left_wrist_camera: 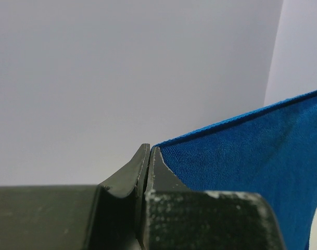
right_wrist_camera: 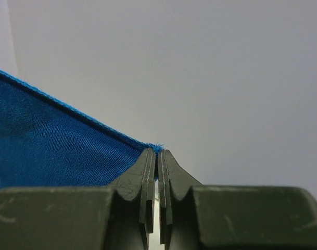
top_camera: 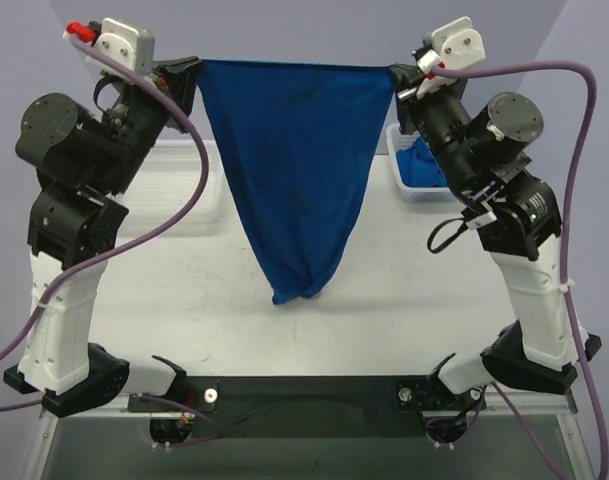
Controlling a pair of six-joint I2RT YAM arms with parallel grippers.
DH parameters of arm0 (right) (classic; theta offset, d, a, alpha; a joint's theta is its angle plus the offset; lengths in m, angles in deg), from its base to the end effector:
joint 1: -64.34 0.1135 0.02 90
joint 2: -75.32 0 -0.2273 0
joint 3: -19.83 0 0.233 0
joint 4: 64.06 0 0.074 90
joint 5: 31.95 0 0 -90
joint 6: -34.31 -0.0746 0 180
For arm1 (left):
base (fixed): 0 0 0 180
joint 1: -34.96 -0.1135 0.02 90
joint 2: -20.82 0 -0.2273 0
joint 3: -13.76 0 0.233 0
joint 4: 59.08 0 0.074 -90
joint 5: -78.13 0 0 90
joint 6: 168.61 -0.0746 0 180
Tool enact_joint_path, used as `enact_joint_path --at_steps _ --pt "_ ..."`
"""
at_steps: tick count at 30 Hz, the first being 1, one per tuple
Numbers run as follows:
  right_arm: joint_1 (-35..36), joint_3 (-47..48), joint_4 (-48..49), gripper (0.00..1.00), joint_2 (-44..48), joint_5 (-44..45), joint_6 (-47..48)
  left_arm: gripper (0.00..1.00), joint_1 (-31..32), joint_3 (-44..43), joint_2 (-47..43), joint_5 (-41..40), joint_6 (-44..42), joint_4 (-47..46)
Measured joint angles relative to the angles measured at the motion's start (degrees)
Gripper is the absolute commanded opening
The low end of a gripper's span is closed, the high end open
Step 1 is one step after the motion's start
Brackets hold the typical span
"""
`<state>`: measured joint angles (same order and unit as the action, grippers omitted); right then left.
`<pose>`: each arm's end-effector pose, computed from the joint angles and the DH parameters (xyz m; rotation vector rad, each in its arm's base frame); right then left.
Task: Fold and stack the towels
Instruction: Flatten out the crumpled towel
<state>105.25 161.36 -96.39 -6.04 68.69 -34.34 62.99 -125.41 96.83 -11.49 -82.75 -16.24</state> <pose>0.1844 0.1415 0.6091 -0.4168 1.0138 0.2059 0.1848 -0.0989 0.5936 0.3448 1.1747 -0.3680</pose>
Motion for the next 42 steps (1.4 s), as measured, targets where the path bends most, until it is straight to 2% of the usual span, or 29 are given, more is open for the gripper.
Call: enact_joint_path --at_steps 9,16,22,32,37,42 --pt "-6.5 4.2 2.9 0.0 -8.0 2.2 1.7 0.0 0.0 -8.8 11.7 -5.0 -0.6 0.1" --pt "-7.4 4.9 3.8 0.0 -7.7 0.8 1.6 0.0 0.0 -11.1 13.4 -5.0 -0.6 0.1" --pt "-6.1 1.2 3.8 0.0 -1.6 -4.1 1.0 0.0 0.0 -10.8 9.5 -1.4 0.4 0.0" --pt "-0.5 -4.3 -0.9 0.0 11.8 -15.7 -3.0 0.0 0.4 -2.1 -6.4 11.9 2.3 0.4" --pt "-0.4 -4.5 -2.7 0.0 13.8 -20.6 -6.0 0.0 0.4 -1.5 -9.1 14.7 2.8 1.8" --pt "-0.4 -2.4 -3.9 0.0 12.2 -20.3 -6.5 0.0 0.4 -1.7 -8.3 13.4 2.6 2.0"
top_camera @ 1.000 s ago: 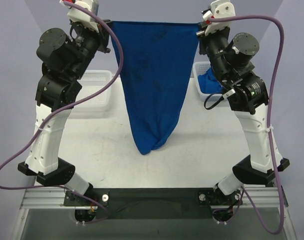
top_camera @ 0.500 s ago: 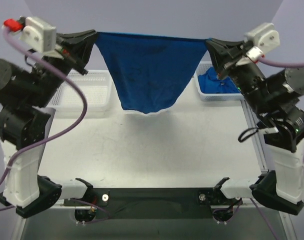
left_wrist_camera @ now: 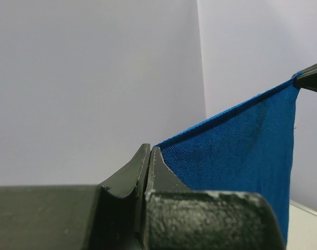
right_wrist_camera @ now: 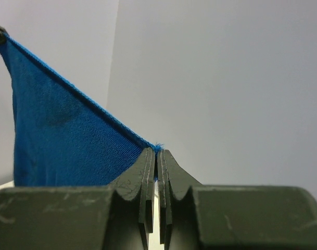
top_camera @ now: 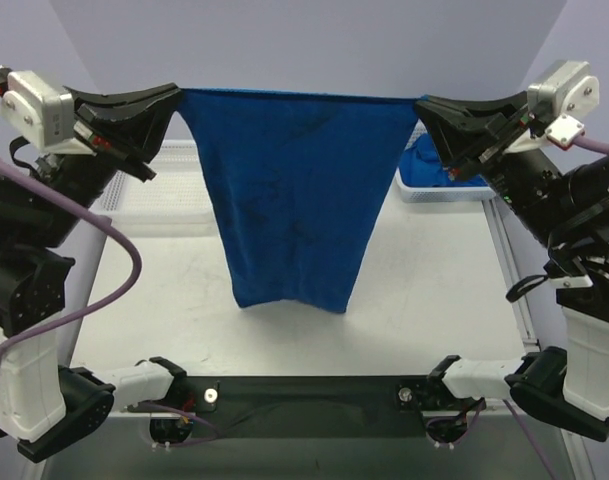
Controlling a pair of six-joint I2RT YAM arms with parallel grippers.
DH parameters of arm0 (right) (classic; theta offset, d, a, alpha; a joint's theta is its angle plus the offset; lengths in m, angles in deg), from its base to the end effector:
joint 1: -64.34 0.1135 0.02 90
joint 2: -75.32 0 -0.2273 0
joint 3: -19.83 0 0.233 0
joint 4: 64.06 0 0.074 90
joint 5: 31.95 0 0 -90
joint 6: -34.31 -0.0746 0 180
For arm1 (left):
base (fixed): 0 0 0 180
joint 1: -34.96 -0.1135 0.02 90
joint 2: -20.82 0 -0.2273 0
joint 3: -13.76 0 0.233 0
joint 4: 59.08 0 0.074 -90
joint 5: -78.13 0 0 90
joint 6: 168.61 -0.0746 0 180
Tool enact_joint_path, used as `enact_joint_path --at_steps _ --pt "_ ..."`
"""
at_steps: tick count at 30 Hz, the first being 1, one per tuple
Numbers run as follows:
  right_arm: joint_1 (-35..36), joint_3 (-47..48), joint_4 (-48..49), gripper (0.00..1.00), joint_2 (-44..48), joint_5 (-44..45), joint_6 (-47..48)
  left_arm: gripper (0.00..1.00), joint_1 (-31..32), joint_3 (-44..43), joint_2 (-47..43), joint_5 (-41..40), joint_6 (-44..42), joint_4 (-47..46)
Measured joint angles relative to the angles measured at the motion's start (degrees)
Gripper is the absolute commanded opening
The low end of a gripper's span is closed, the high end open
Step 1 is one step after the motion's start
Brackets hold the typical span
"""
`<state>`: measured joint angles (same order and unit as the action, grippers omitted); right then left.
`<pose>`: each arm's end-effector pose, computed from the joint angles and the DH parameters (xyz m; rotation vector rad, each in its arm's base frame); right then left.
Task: Fold and stack the towels
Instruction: Flatten out the crumpled towel, then fold the towel
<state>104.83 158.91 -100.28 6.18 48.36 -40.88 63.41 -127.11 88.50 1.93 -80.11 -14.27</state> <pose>0.0996 0.1016 0.6267 -0.5988 0.8047 0.4935 0.1057 -0.0775 0.6164 0.4930 0.9911 -0.5515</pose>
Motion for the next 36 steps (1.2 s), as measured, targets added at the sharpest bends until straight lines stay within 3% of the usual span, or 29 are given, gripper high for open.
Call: enact_joint_path --at_steps 7,13,23,31,36 --pt "-1.1 8.4 0.2 0.0 -9.6 9.3 2.4 0.0 -0.1 -2.3 7.3 -9.7 -0.5 -0.7" --pt "-9.2 9.0 1.5 0.0 -18.6 13.6 2.2 0.0 -1.4 -0.2 16.3 -17.5 -1.0 -4.4" --pt "-19.3 -2.1 6.4 0.0 -30.9 9.7 -4.2 0.0 -8.2 10.3 30.9 -17.7 4.2 -10.9" --pt "-20.7 -2.0 10.5 0.0 -40.3 9.3 -4.4 0.0 -10.3 8.6 40.8 -18.1 5.6 -12.5" --pt "-21.0 -2.1 11.0 0.0 -40.9 9.2 -4.3 0.0 -10.5 6.3 42.2 -18.0 5.8 -10.7"
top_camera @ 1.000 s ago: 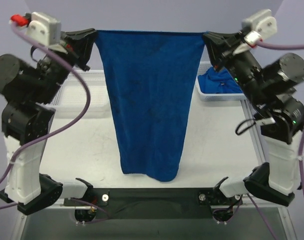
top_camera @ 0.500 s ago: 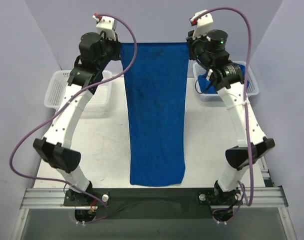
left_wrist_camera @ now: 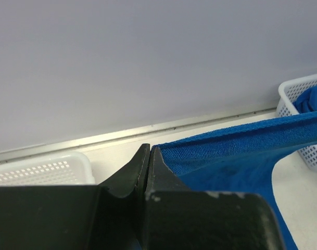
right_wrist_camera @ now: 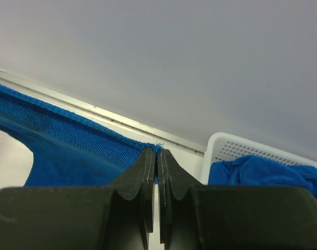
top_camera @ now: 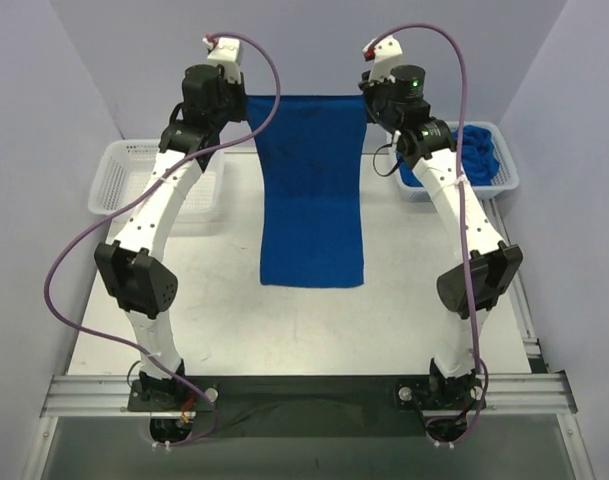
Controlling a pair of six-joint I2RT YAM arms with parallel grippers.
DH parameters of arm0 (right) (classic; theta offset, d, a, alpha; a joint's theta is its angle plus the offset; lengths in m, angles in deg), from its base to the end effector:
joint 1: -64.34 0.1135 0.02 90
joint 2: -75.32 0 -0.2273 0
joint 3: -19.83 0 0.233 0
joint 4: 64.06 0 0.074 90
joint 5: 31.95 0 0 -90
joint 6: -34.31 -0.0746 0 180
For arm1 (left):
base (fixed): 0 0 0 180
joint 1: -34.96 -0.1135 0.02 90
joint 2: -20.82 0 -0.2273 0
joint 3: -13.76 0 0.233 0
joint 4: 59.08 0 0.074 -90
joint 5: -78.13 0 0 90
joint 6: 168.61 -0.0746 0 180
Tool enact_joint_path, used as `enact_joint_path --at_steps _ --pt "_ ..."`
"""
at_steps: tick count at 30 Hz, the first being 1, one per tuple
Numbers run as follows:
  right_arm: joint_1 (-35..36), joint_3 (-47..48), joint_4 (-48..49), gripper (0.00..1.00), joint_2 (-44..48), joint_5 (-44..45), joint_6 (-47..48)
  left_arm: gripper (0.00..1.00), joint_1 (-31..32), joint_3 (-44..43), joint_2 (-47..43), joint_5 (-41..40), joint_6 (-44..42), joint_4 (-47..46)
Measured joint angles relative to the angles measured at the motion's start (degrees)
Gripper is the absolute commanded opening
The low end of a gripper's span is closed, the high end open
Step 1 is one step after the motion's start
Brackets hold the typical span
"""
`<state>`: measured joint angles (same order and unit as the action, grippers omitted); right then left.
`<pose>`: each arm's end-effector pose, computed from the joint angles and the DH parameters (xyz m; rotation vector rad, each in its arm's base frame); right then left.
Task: Fold and stack the towels
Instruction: Fold the towel
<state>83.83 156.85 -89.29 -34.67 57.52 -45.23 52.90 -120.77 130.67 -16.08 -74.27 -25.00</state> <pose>0.4275 0.1520 0.4377 -0.4053 1.4866 0.1323 0.4349 -0.1350 0.4003 0.1521 1.7329 -0.2222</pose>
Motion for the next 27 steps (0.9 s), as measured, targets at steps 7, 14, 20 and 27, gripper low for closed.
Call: enact_joint_path --at_steps 7,14,20,27 --pt "0.0 -5.0 1.3 0.0 8.3 -2.8 0.0 0.0 0.0 -1.4 -5.0 2.6 0.0 0.5" --pt "0.4 -16.6 4.5 0.0 18.7 -5.6 -0.1 0.0 0.2 12.4 -16.6 6.8 0.3 -3.5" --pt "0.4 -25.7 4.7 0.0 19.2 -5.5 -0.7 0.0 0.2 24.6 -19.0 7.3 1.1 -5.2" --pt "0.5 -28.3 3.5 0.0 19.7 -5.8 -1.6 0.0 0.2 27.9 -20.2 7.7 2.1 -4.3"
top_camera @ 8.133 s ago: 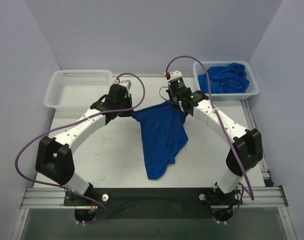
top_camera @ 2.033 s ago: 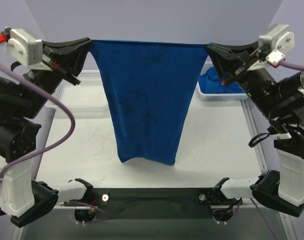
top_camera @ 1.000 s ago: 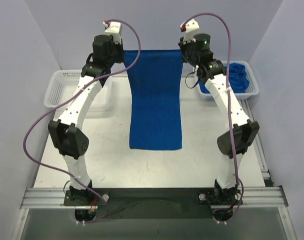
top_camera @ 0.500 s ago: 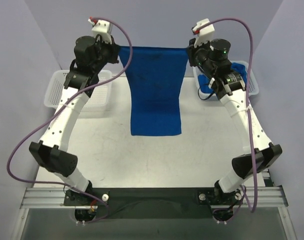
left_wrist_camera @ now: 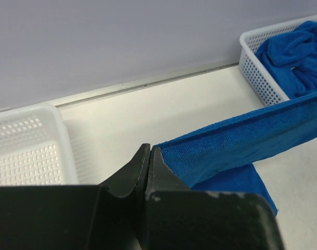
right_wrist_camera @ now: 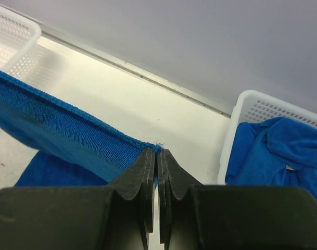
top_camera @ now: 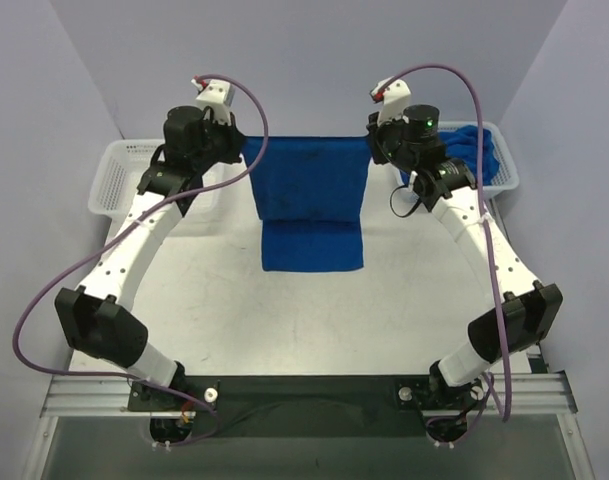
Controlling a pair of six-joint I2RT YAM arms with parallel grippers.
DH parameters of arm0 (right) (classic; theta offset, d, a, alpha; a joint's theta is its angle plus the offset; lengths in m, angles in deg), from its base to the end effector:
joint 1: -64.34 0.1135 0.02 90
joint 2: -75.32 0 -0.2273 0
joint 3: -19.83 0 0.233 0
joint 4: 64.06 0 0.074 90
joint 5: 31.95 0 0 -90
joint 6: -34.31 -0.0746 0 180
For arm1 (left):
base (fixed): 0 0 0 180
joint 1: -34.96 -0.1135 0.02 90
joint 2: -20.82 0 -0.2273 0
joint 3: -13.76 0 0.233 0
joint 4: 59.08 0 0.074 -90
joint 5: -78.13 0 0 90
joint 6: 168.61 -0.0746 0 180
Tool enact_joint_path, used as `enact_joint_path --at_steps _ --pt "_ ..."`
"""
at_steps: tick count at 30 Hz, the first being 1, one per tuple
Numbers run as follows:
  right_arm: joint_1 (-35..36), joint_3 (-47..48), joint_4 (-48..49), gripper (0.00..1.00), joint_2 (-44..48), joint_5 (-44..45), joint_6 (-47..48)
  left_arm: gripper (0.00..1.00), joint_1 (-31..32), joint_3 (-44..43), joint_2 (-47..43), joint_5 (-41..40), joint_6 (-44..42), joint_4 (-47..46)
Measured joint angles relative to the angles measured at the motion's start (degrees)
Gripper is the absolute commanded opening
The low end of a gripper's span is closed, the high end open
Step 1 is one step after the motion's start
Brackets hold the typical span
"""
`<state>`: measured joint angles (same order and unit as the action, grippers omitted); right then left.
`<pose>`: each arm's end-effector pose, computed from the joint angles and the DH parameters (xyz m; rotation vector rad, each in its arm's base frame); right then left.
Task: Fold and stack the towels
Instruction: Fold the towel
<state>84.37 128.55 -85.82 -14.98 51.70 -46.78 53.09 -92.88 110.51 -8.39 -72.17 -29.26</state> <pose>0.3637 0.1414 0.4058 -0.4904 1.5587 0.2392 0.3658 -0.1245 0.3757 0.2278 1.7951 -0.3606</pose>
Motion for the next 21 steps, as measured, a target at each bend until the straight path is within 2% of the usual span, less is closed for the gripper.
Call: enact_joint_path --at_steps 7,14,18,21 --pt "4.2 0.3 -2.4 0.0 10.6 0.0 2.3 0.0 0.0 -1.5 -12.6 2.4 0.5 2.8" --pt "11.3 7.8 -2.2 0.0 24.3 -3.5 4.4 0.0 0.1 -7.9 -26.9 10.6 0.9 2.7" --pt "12.1 10.3 -2.5 0.0 27.9 -8.5 3.8 0.0 0.3 -10.8 -31.3 16.4 1.7 2.9" --pt "12.1 11.8 -3.5 0.0 28.1 -10.6 3.0 0.0 0.2 -12.8 -31.7 17.8 2.1 3.5"
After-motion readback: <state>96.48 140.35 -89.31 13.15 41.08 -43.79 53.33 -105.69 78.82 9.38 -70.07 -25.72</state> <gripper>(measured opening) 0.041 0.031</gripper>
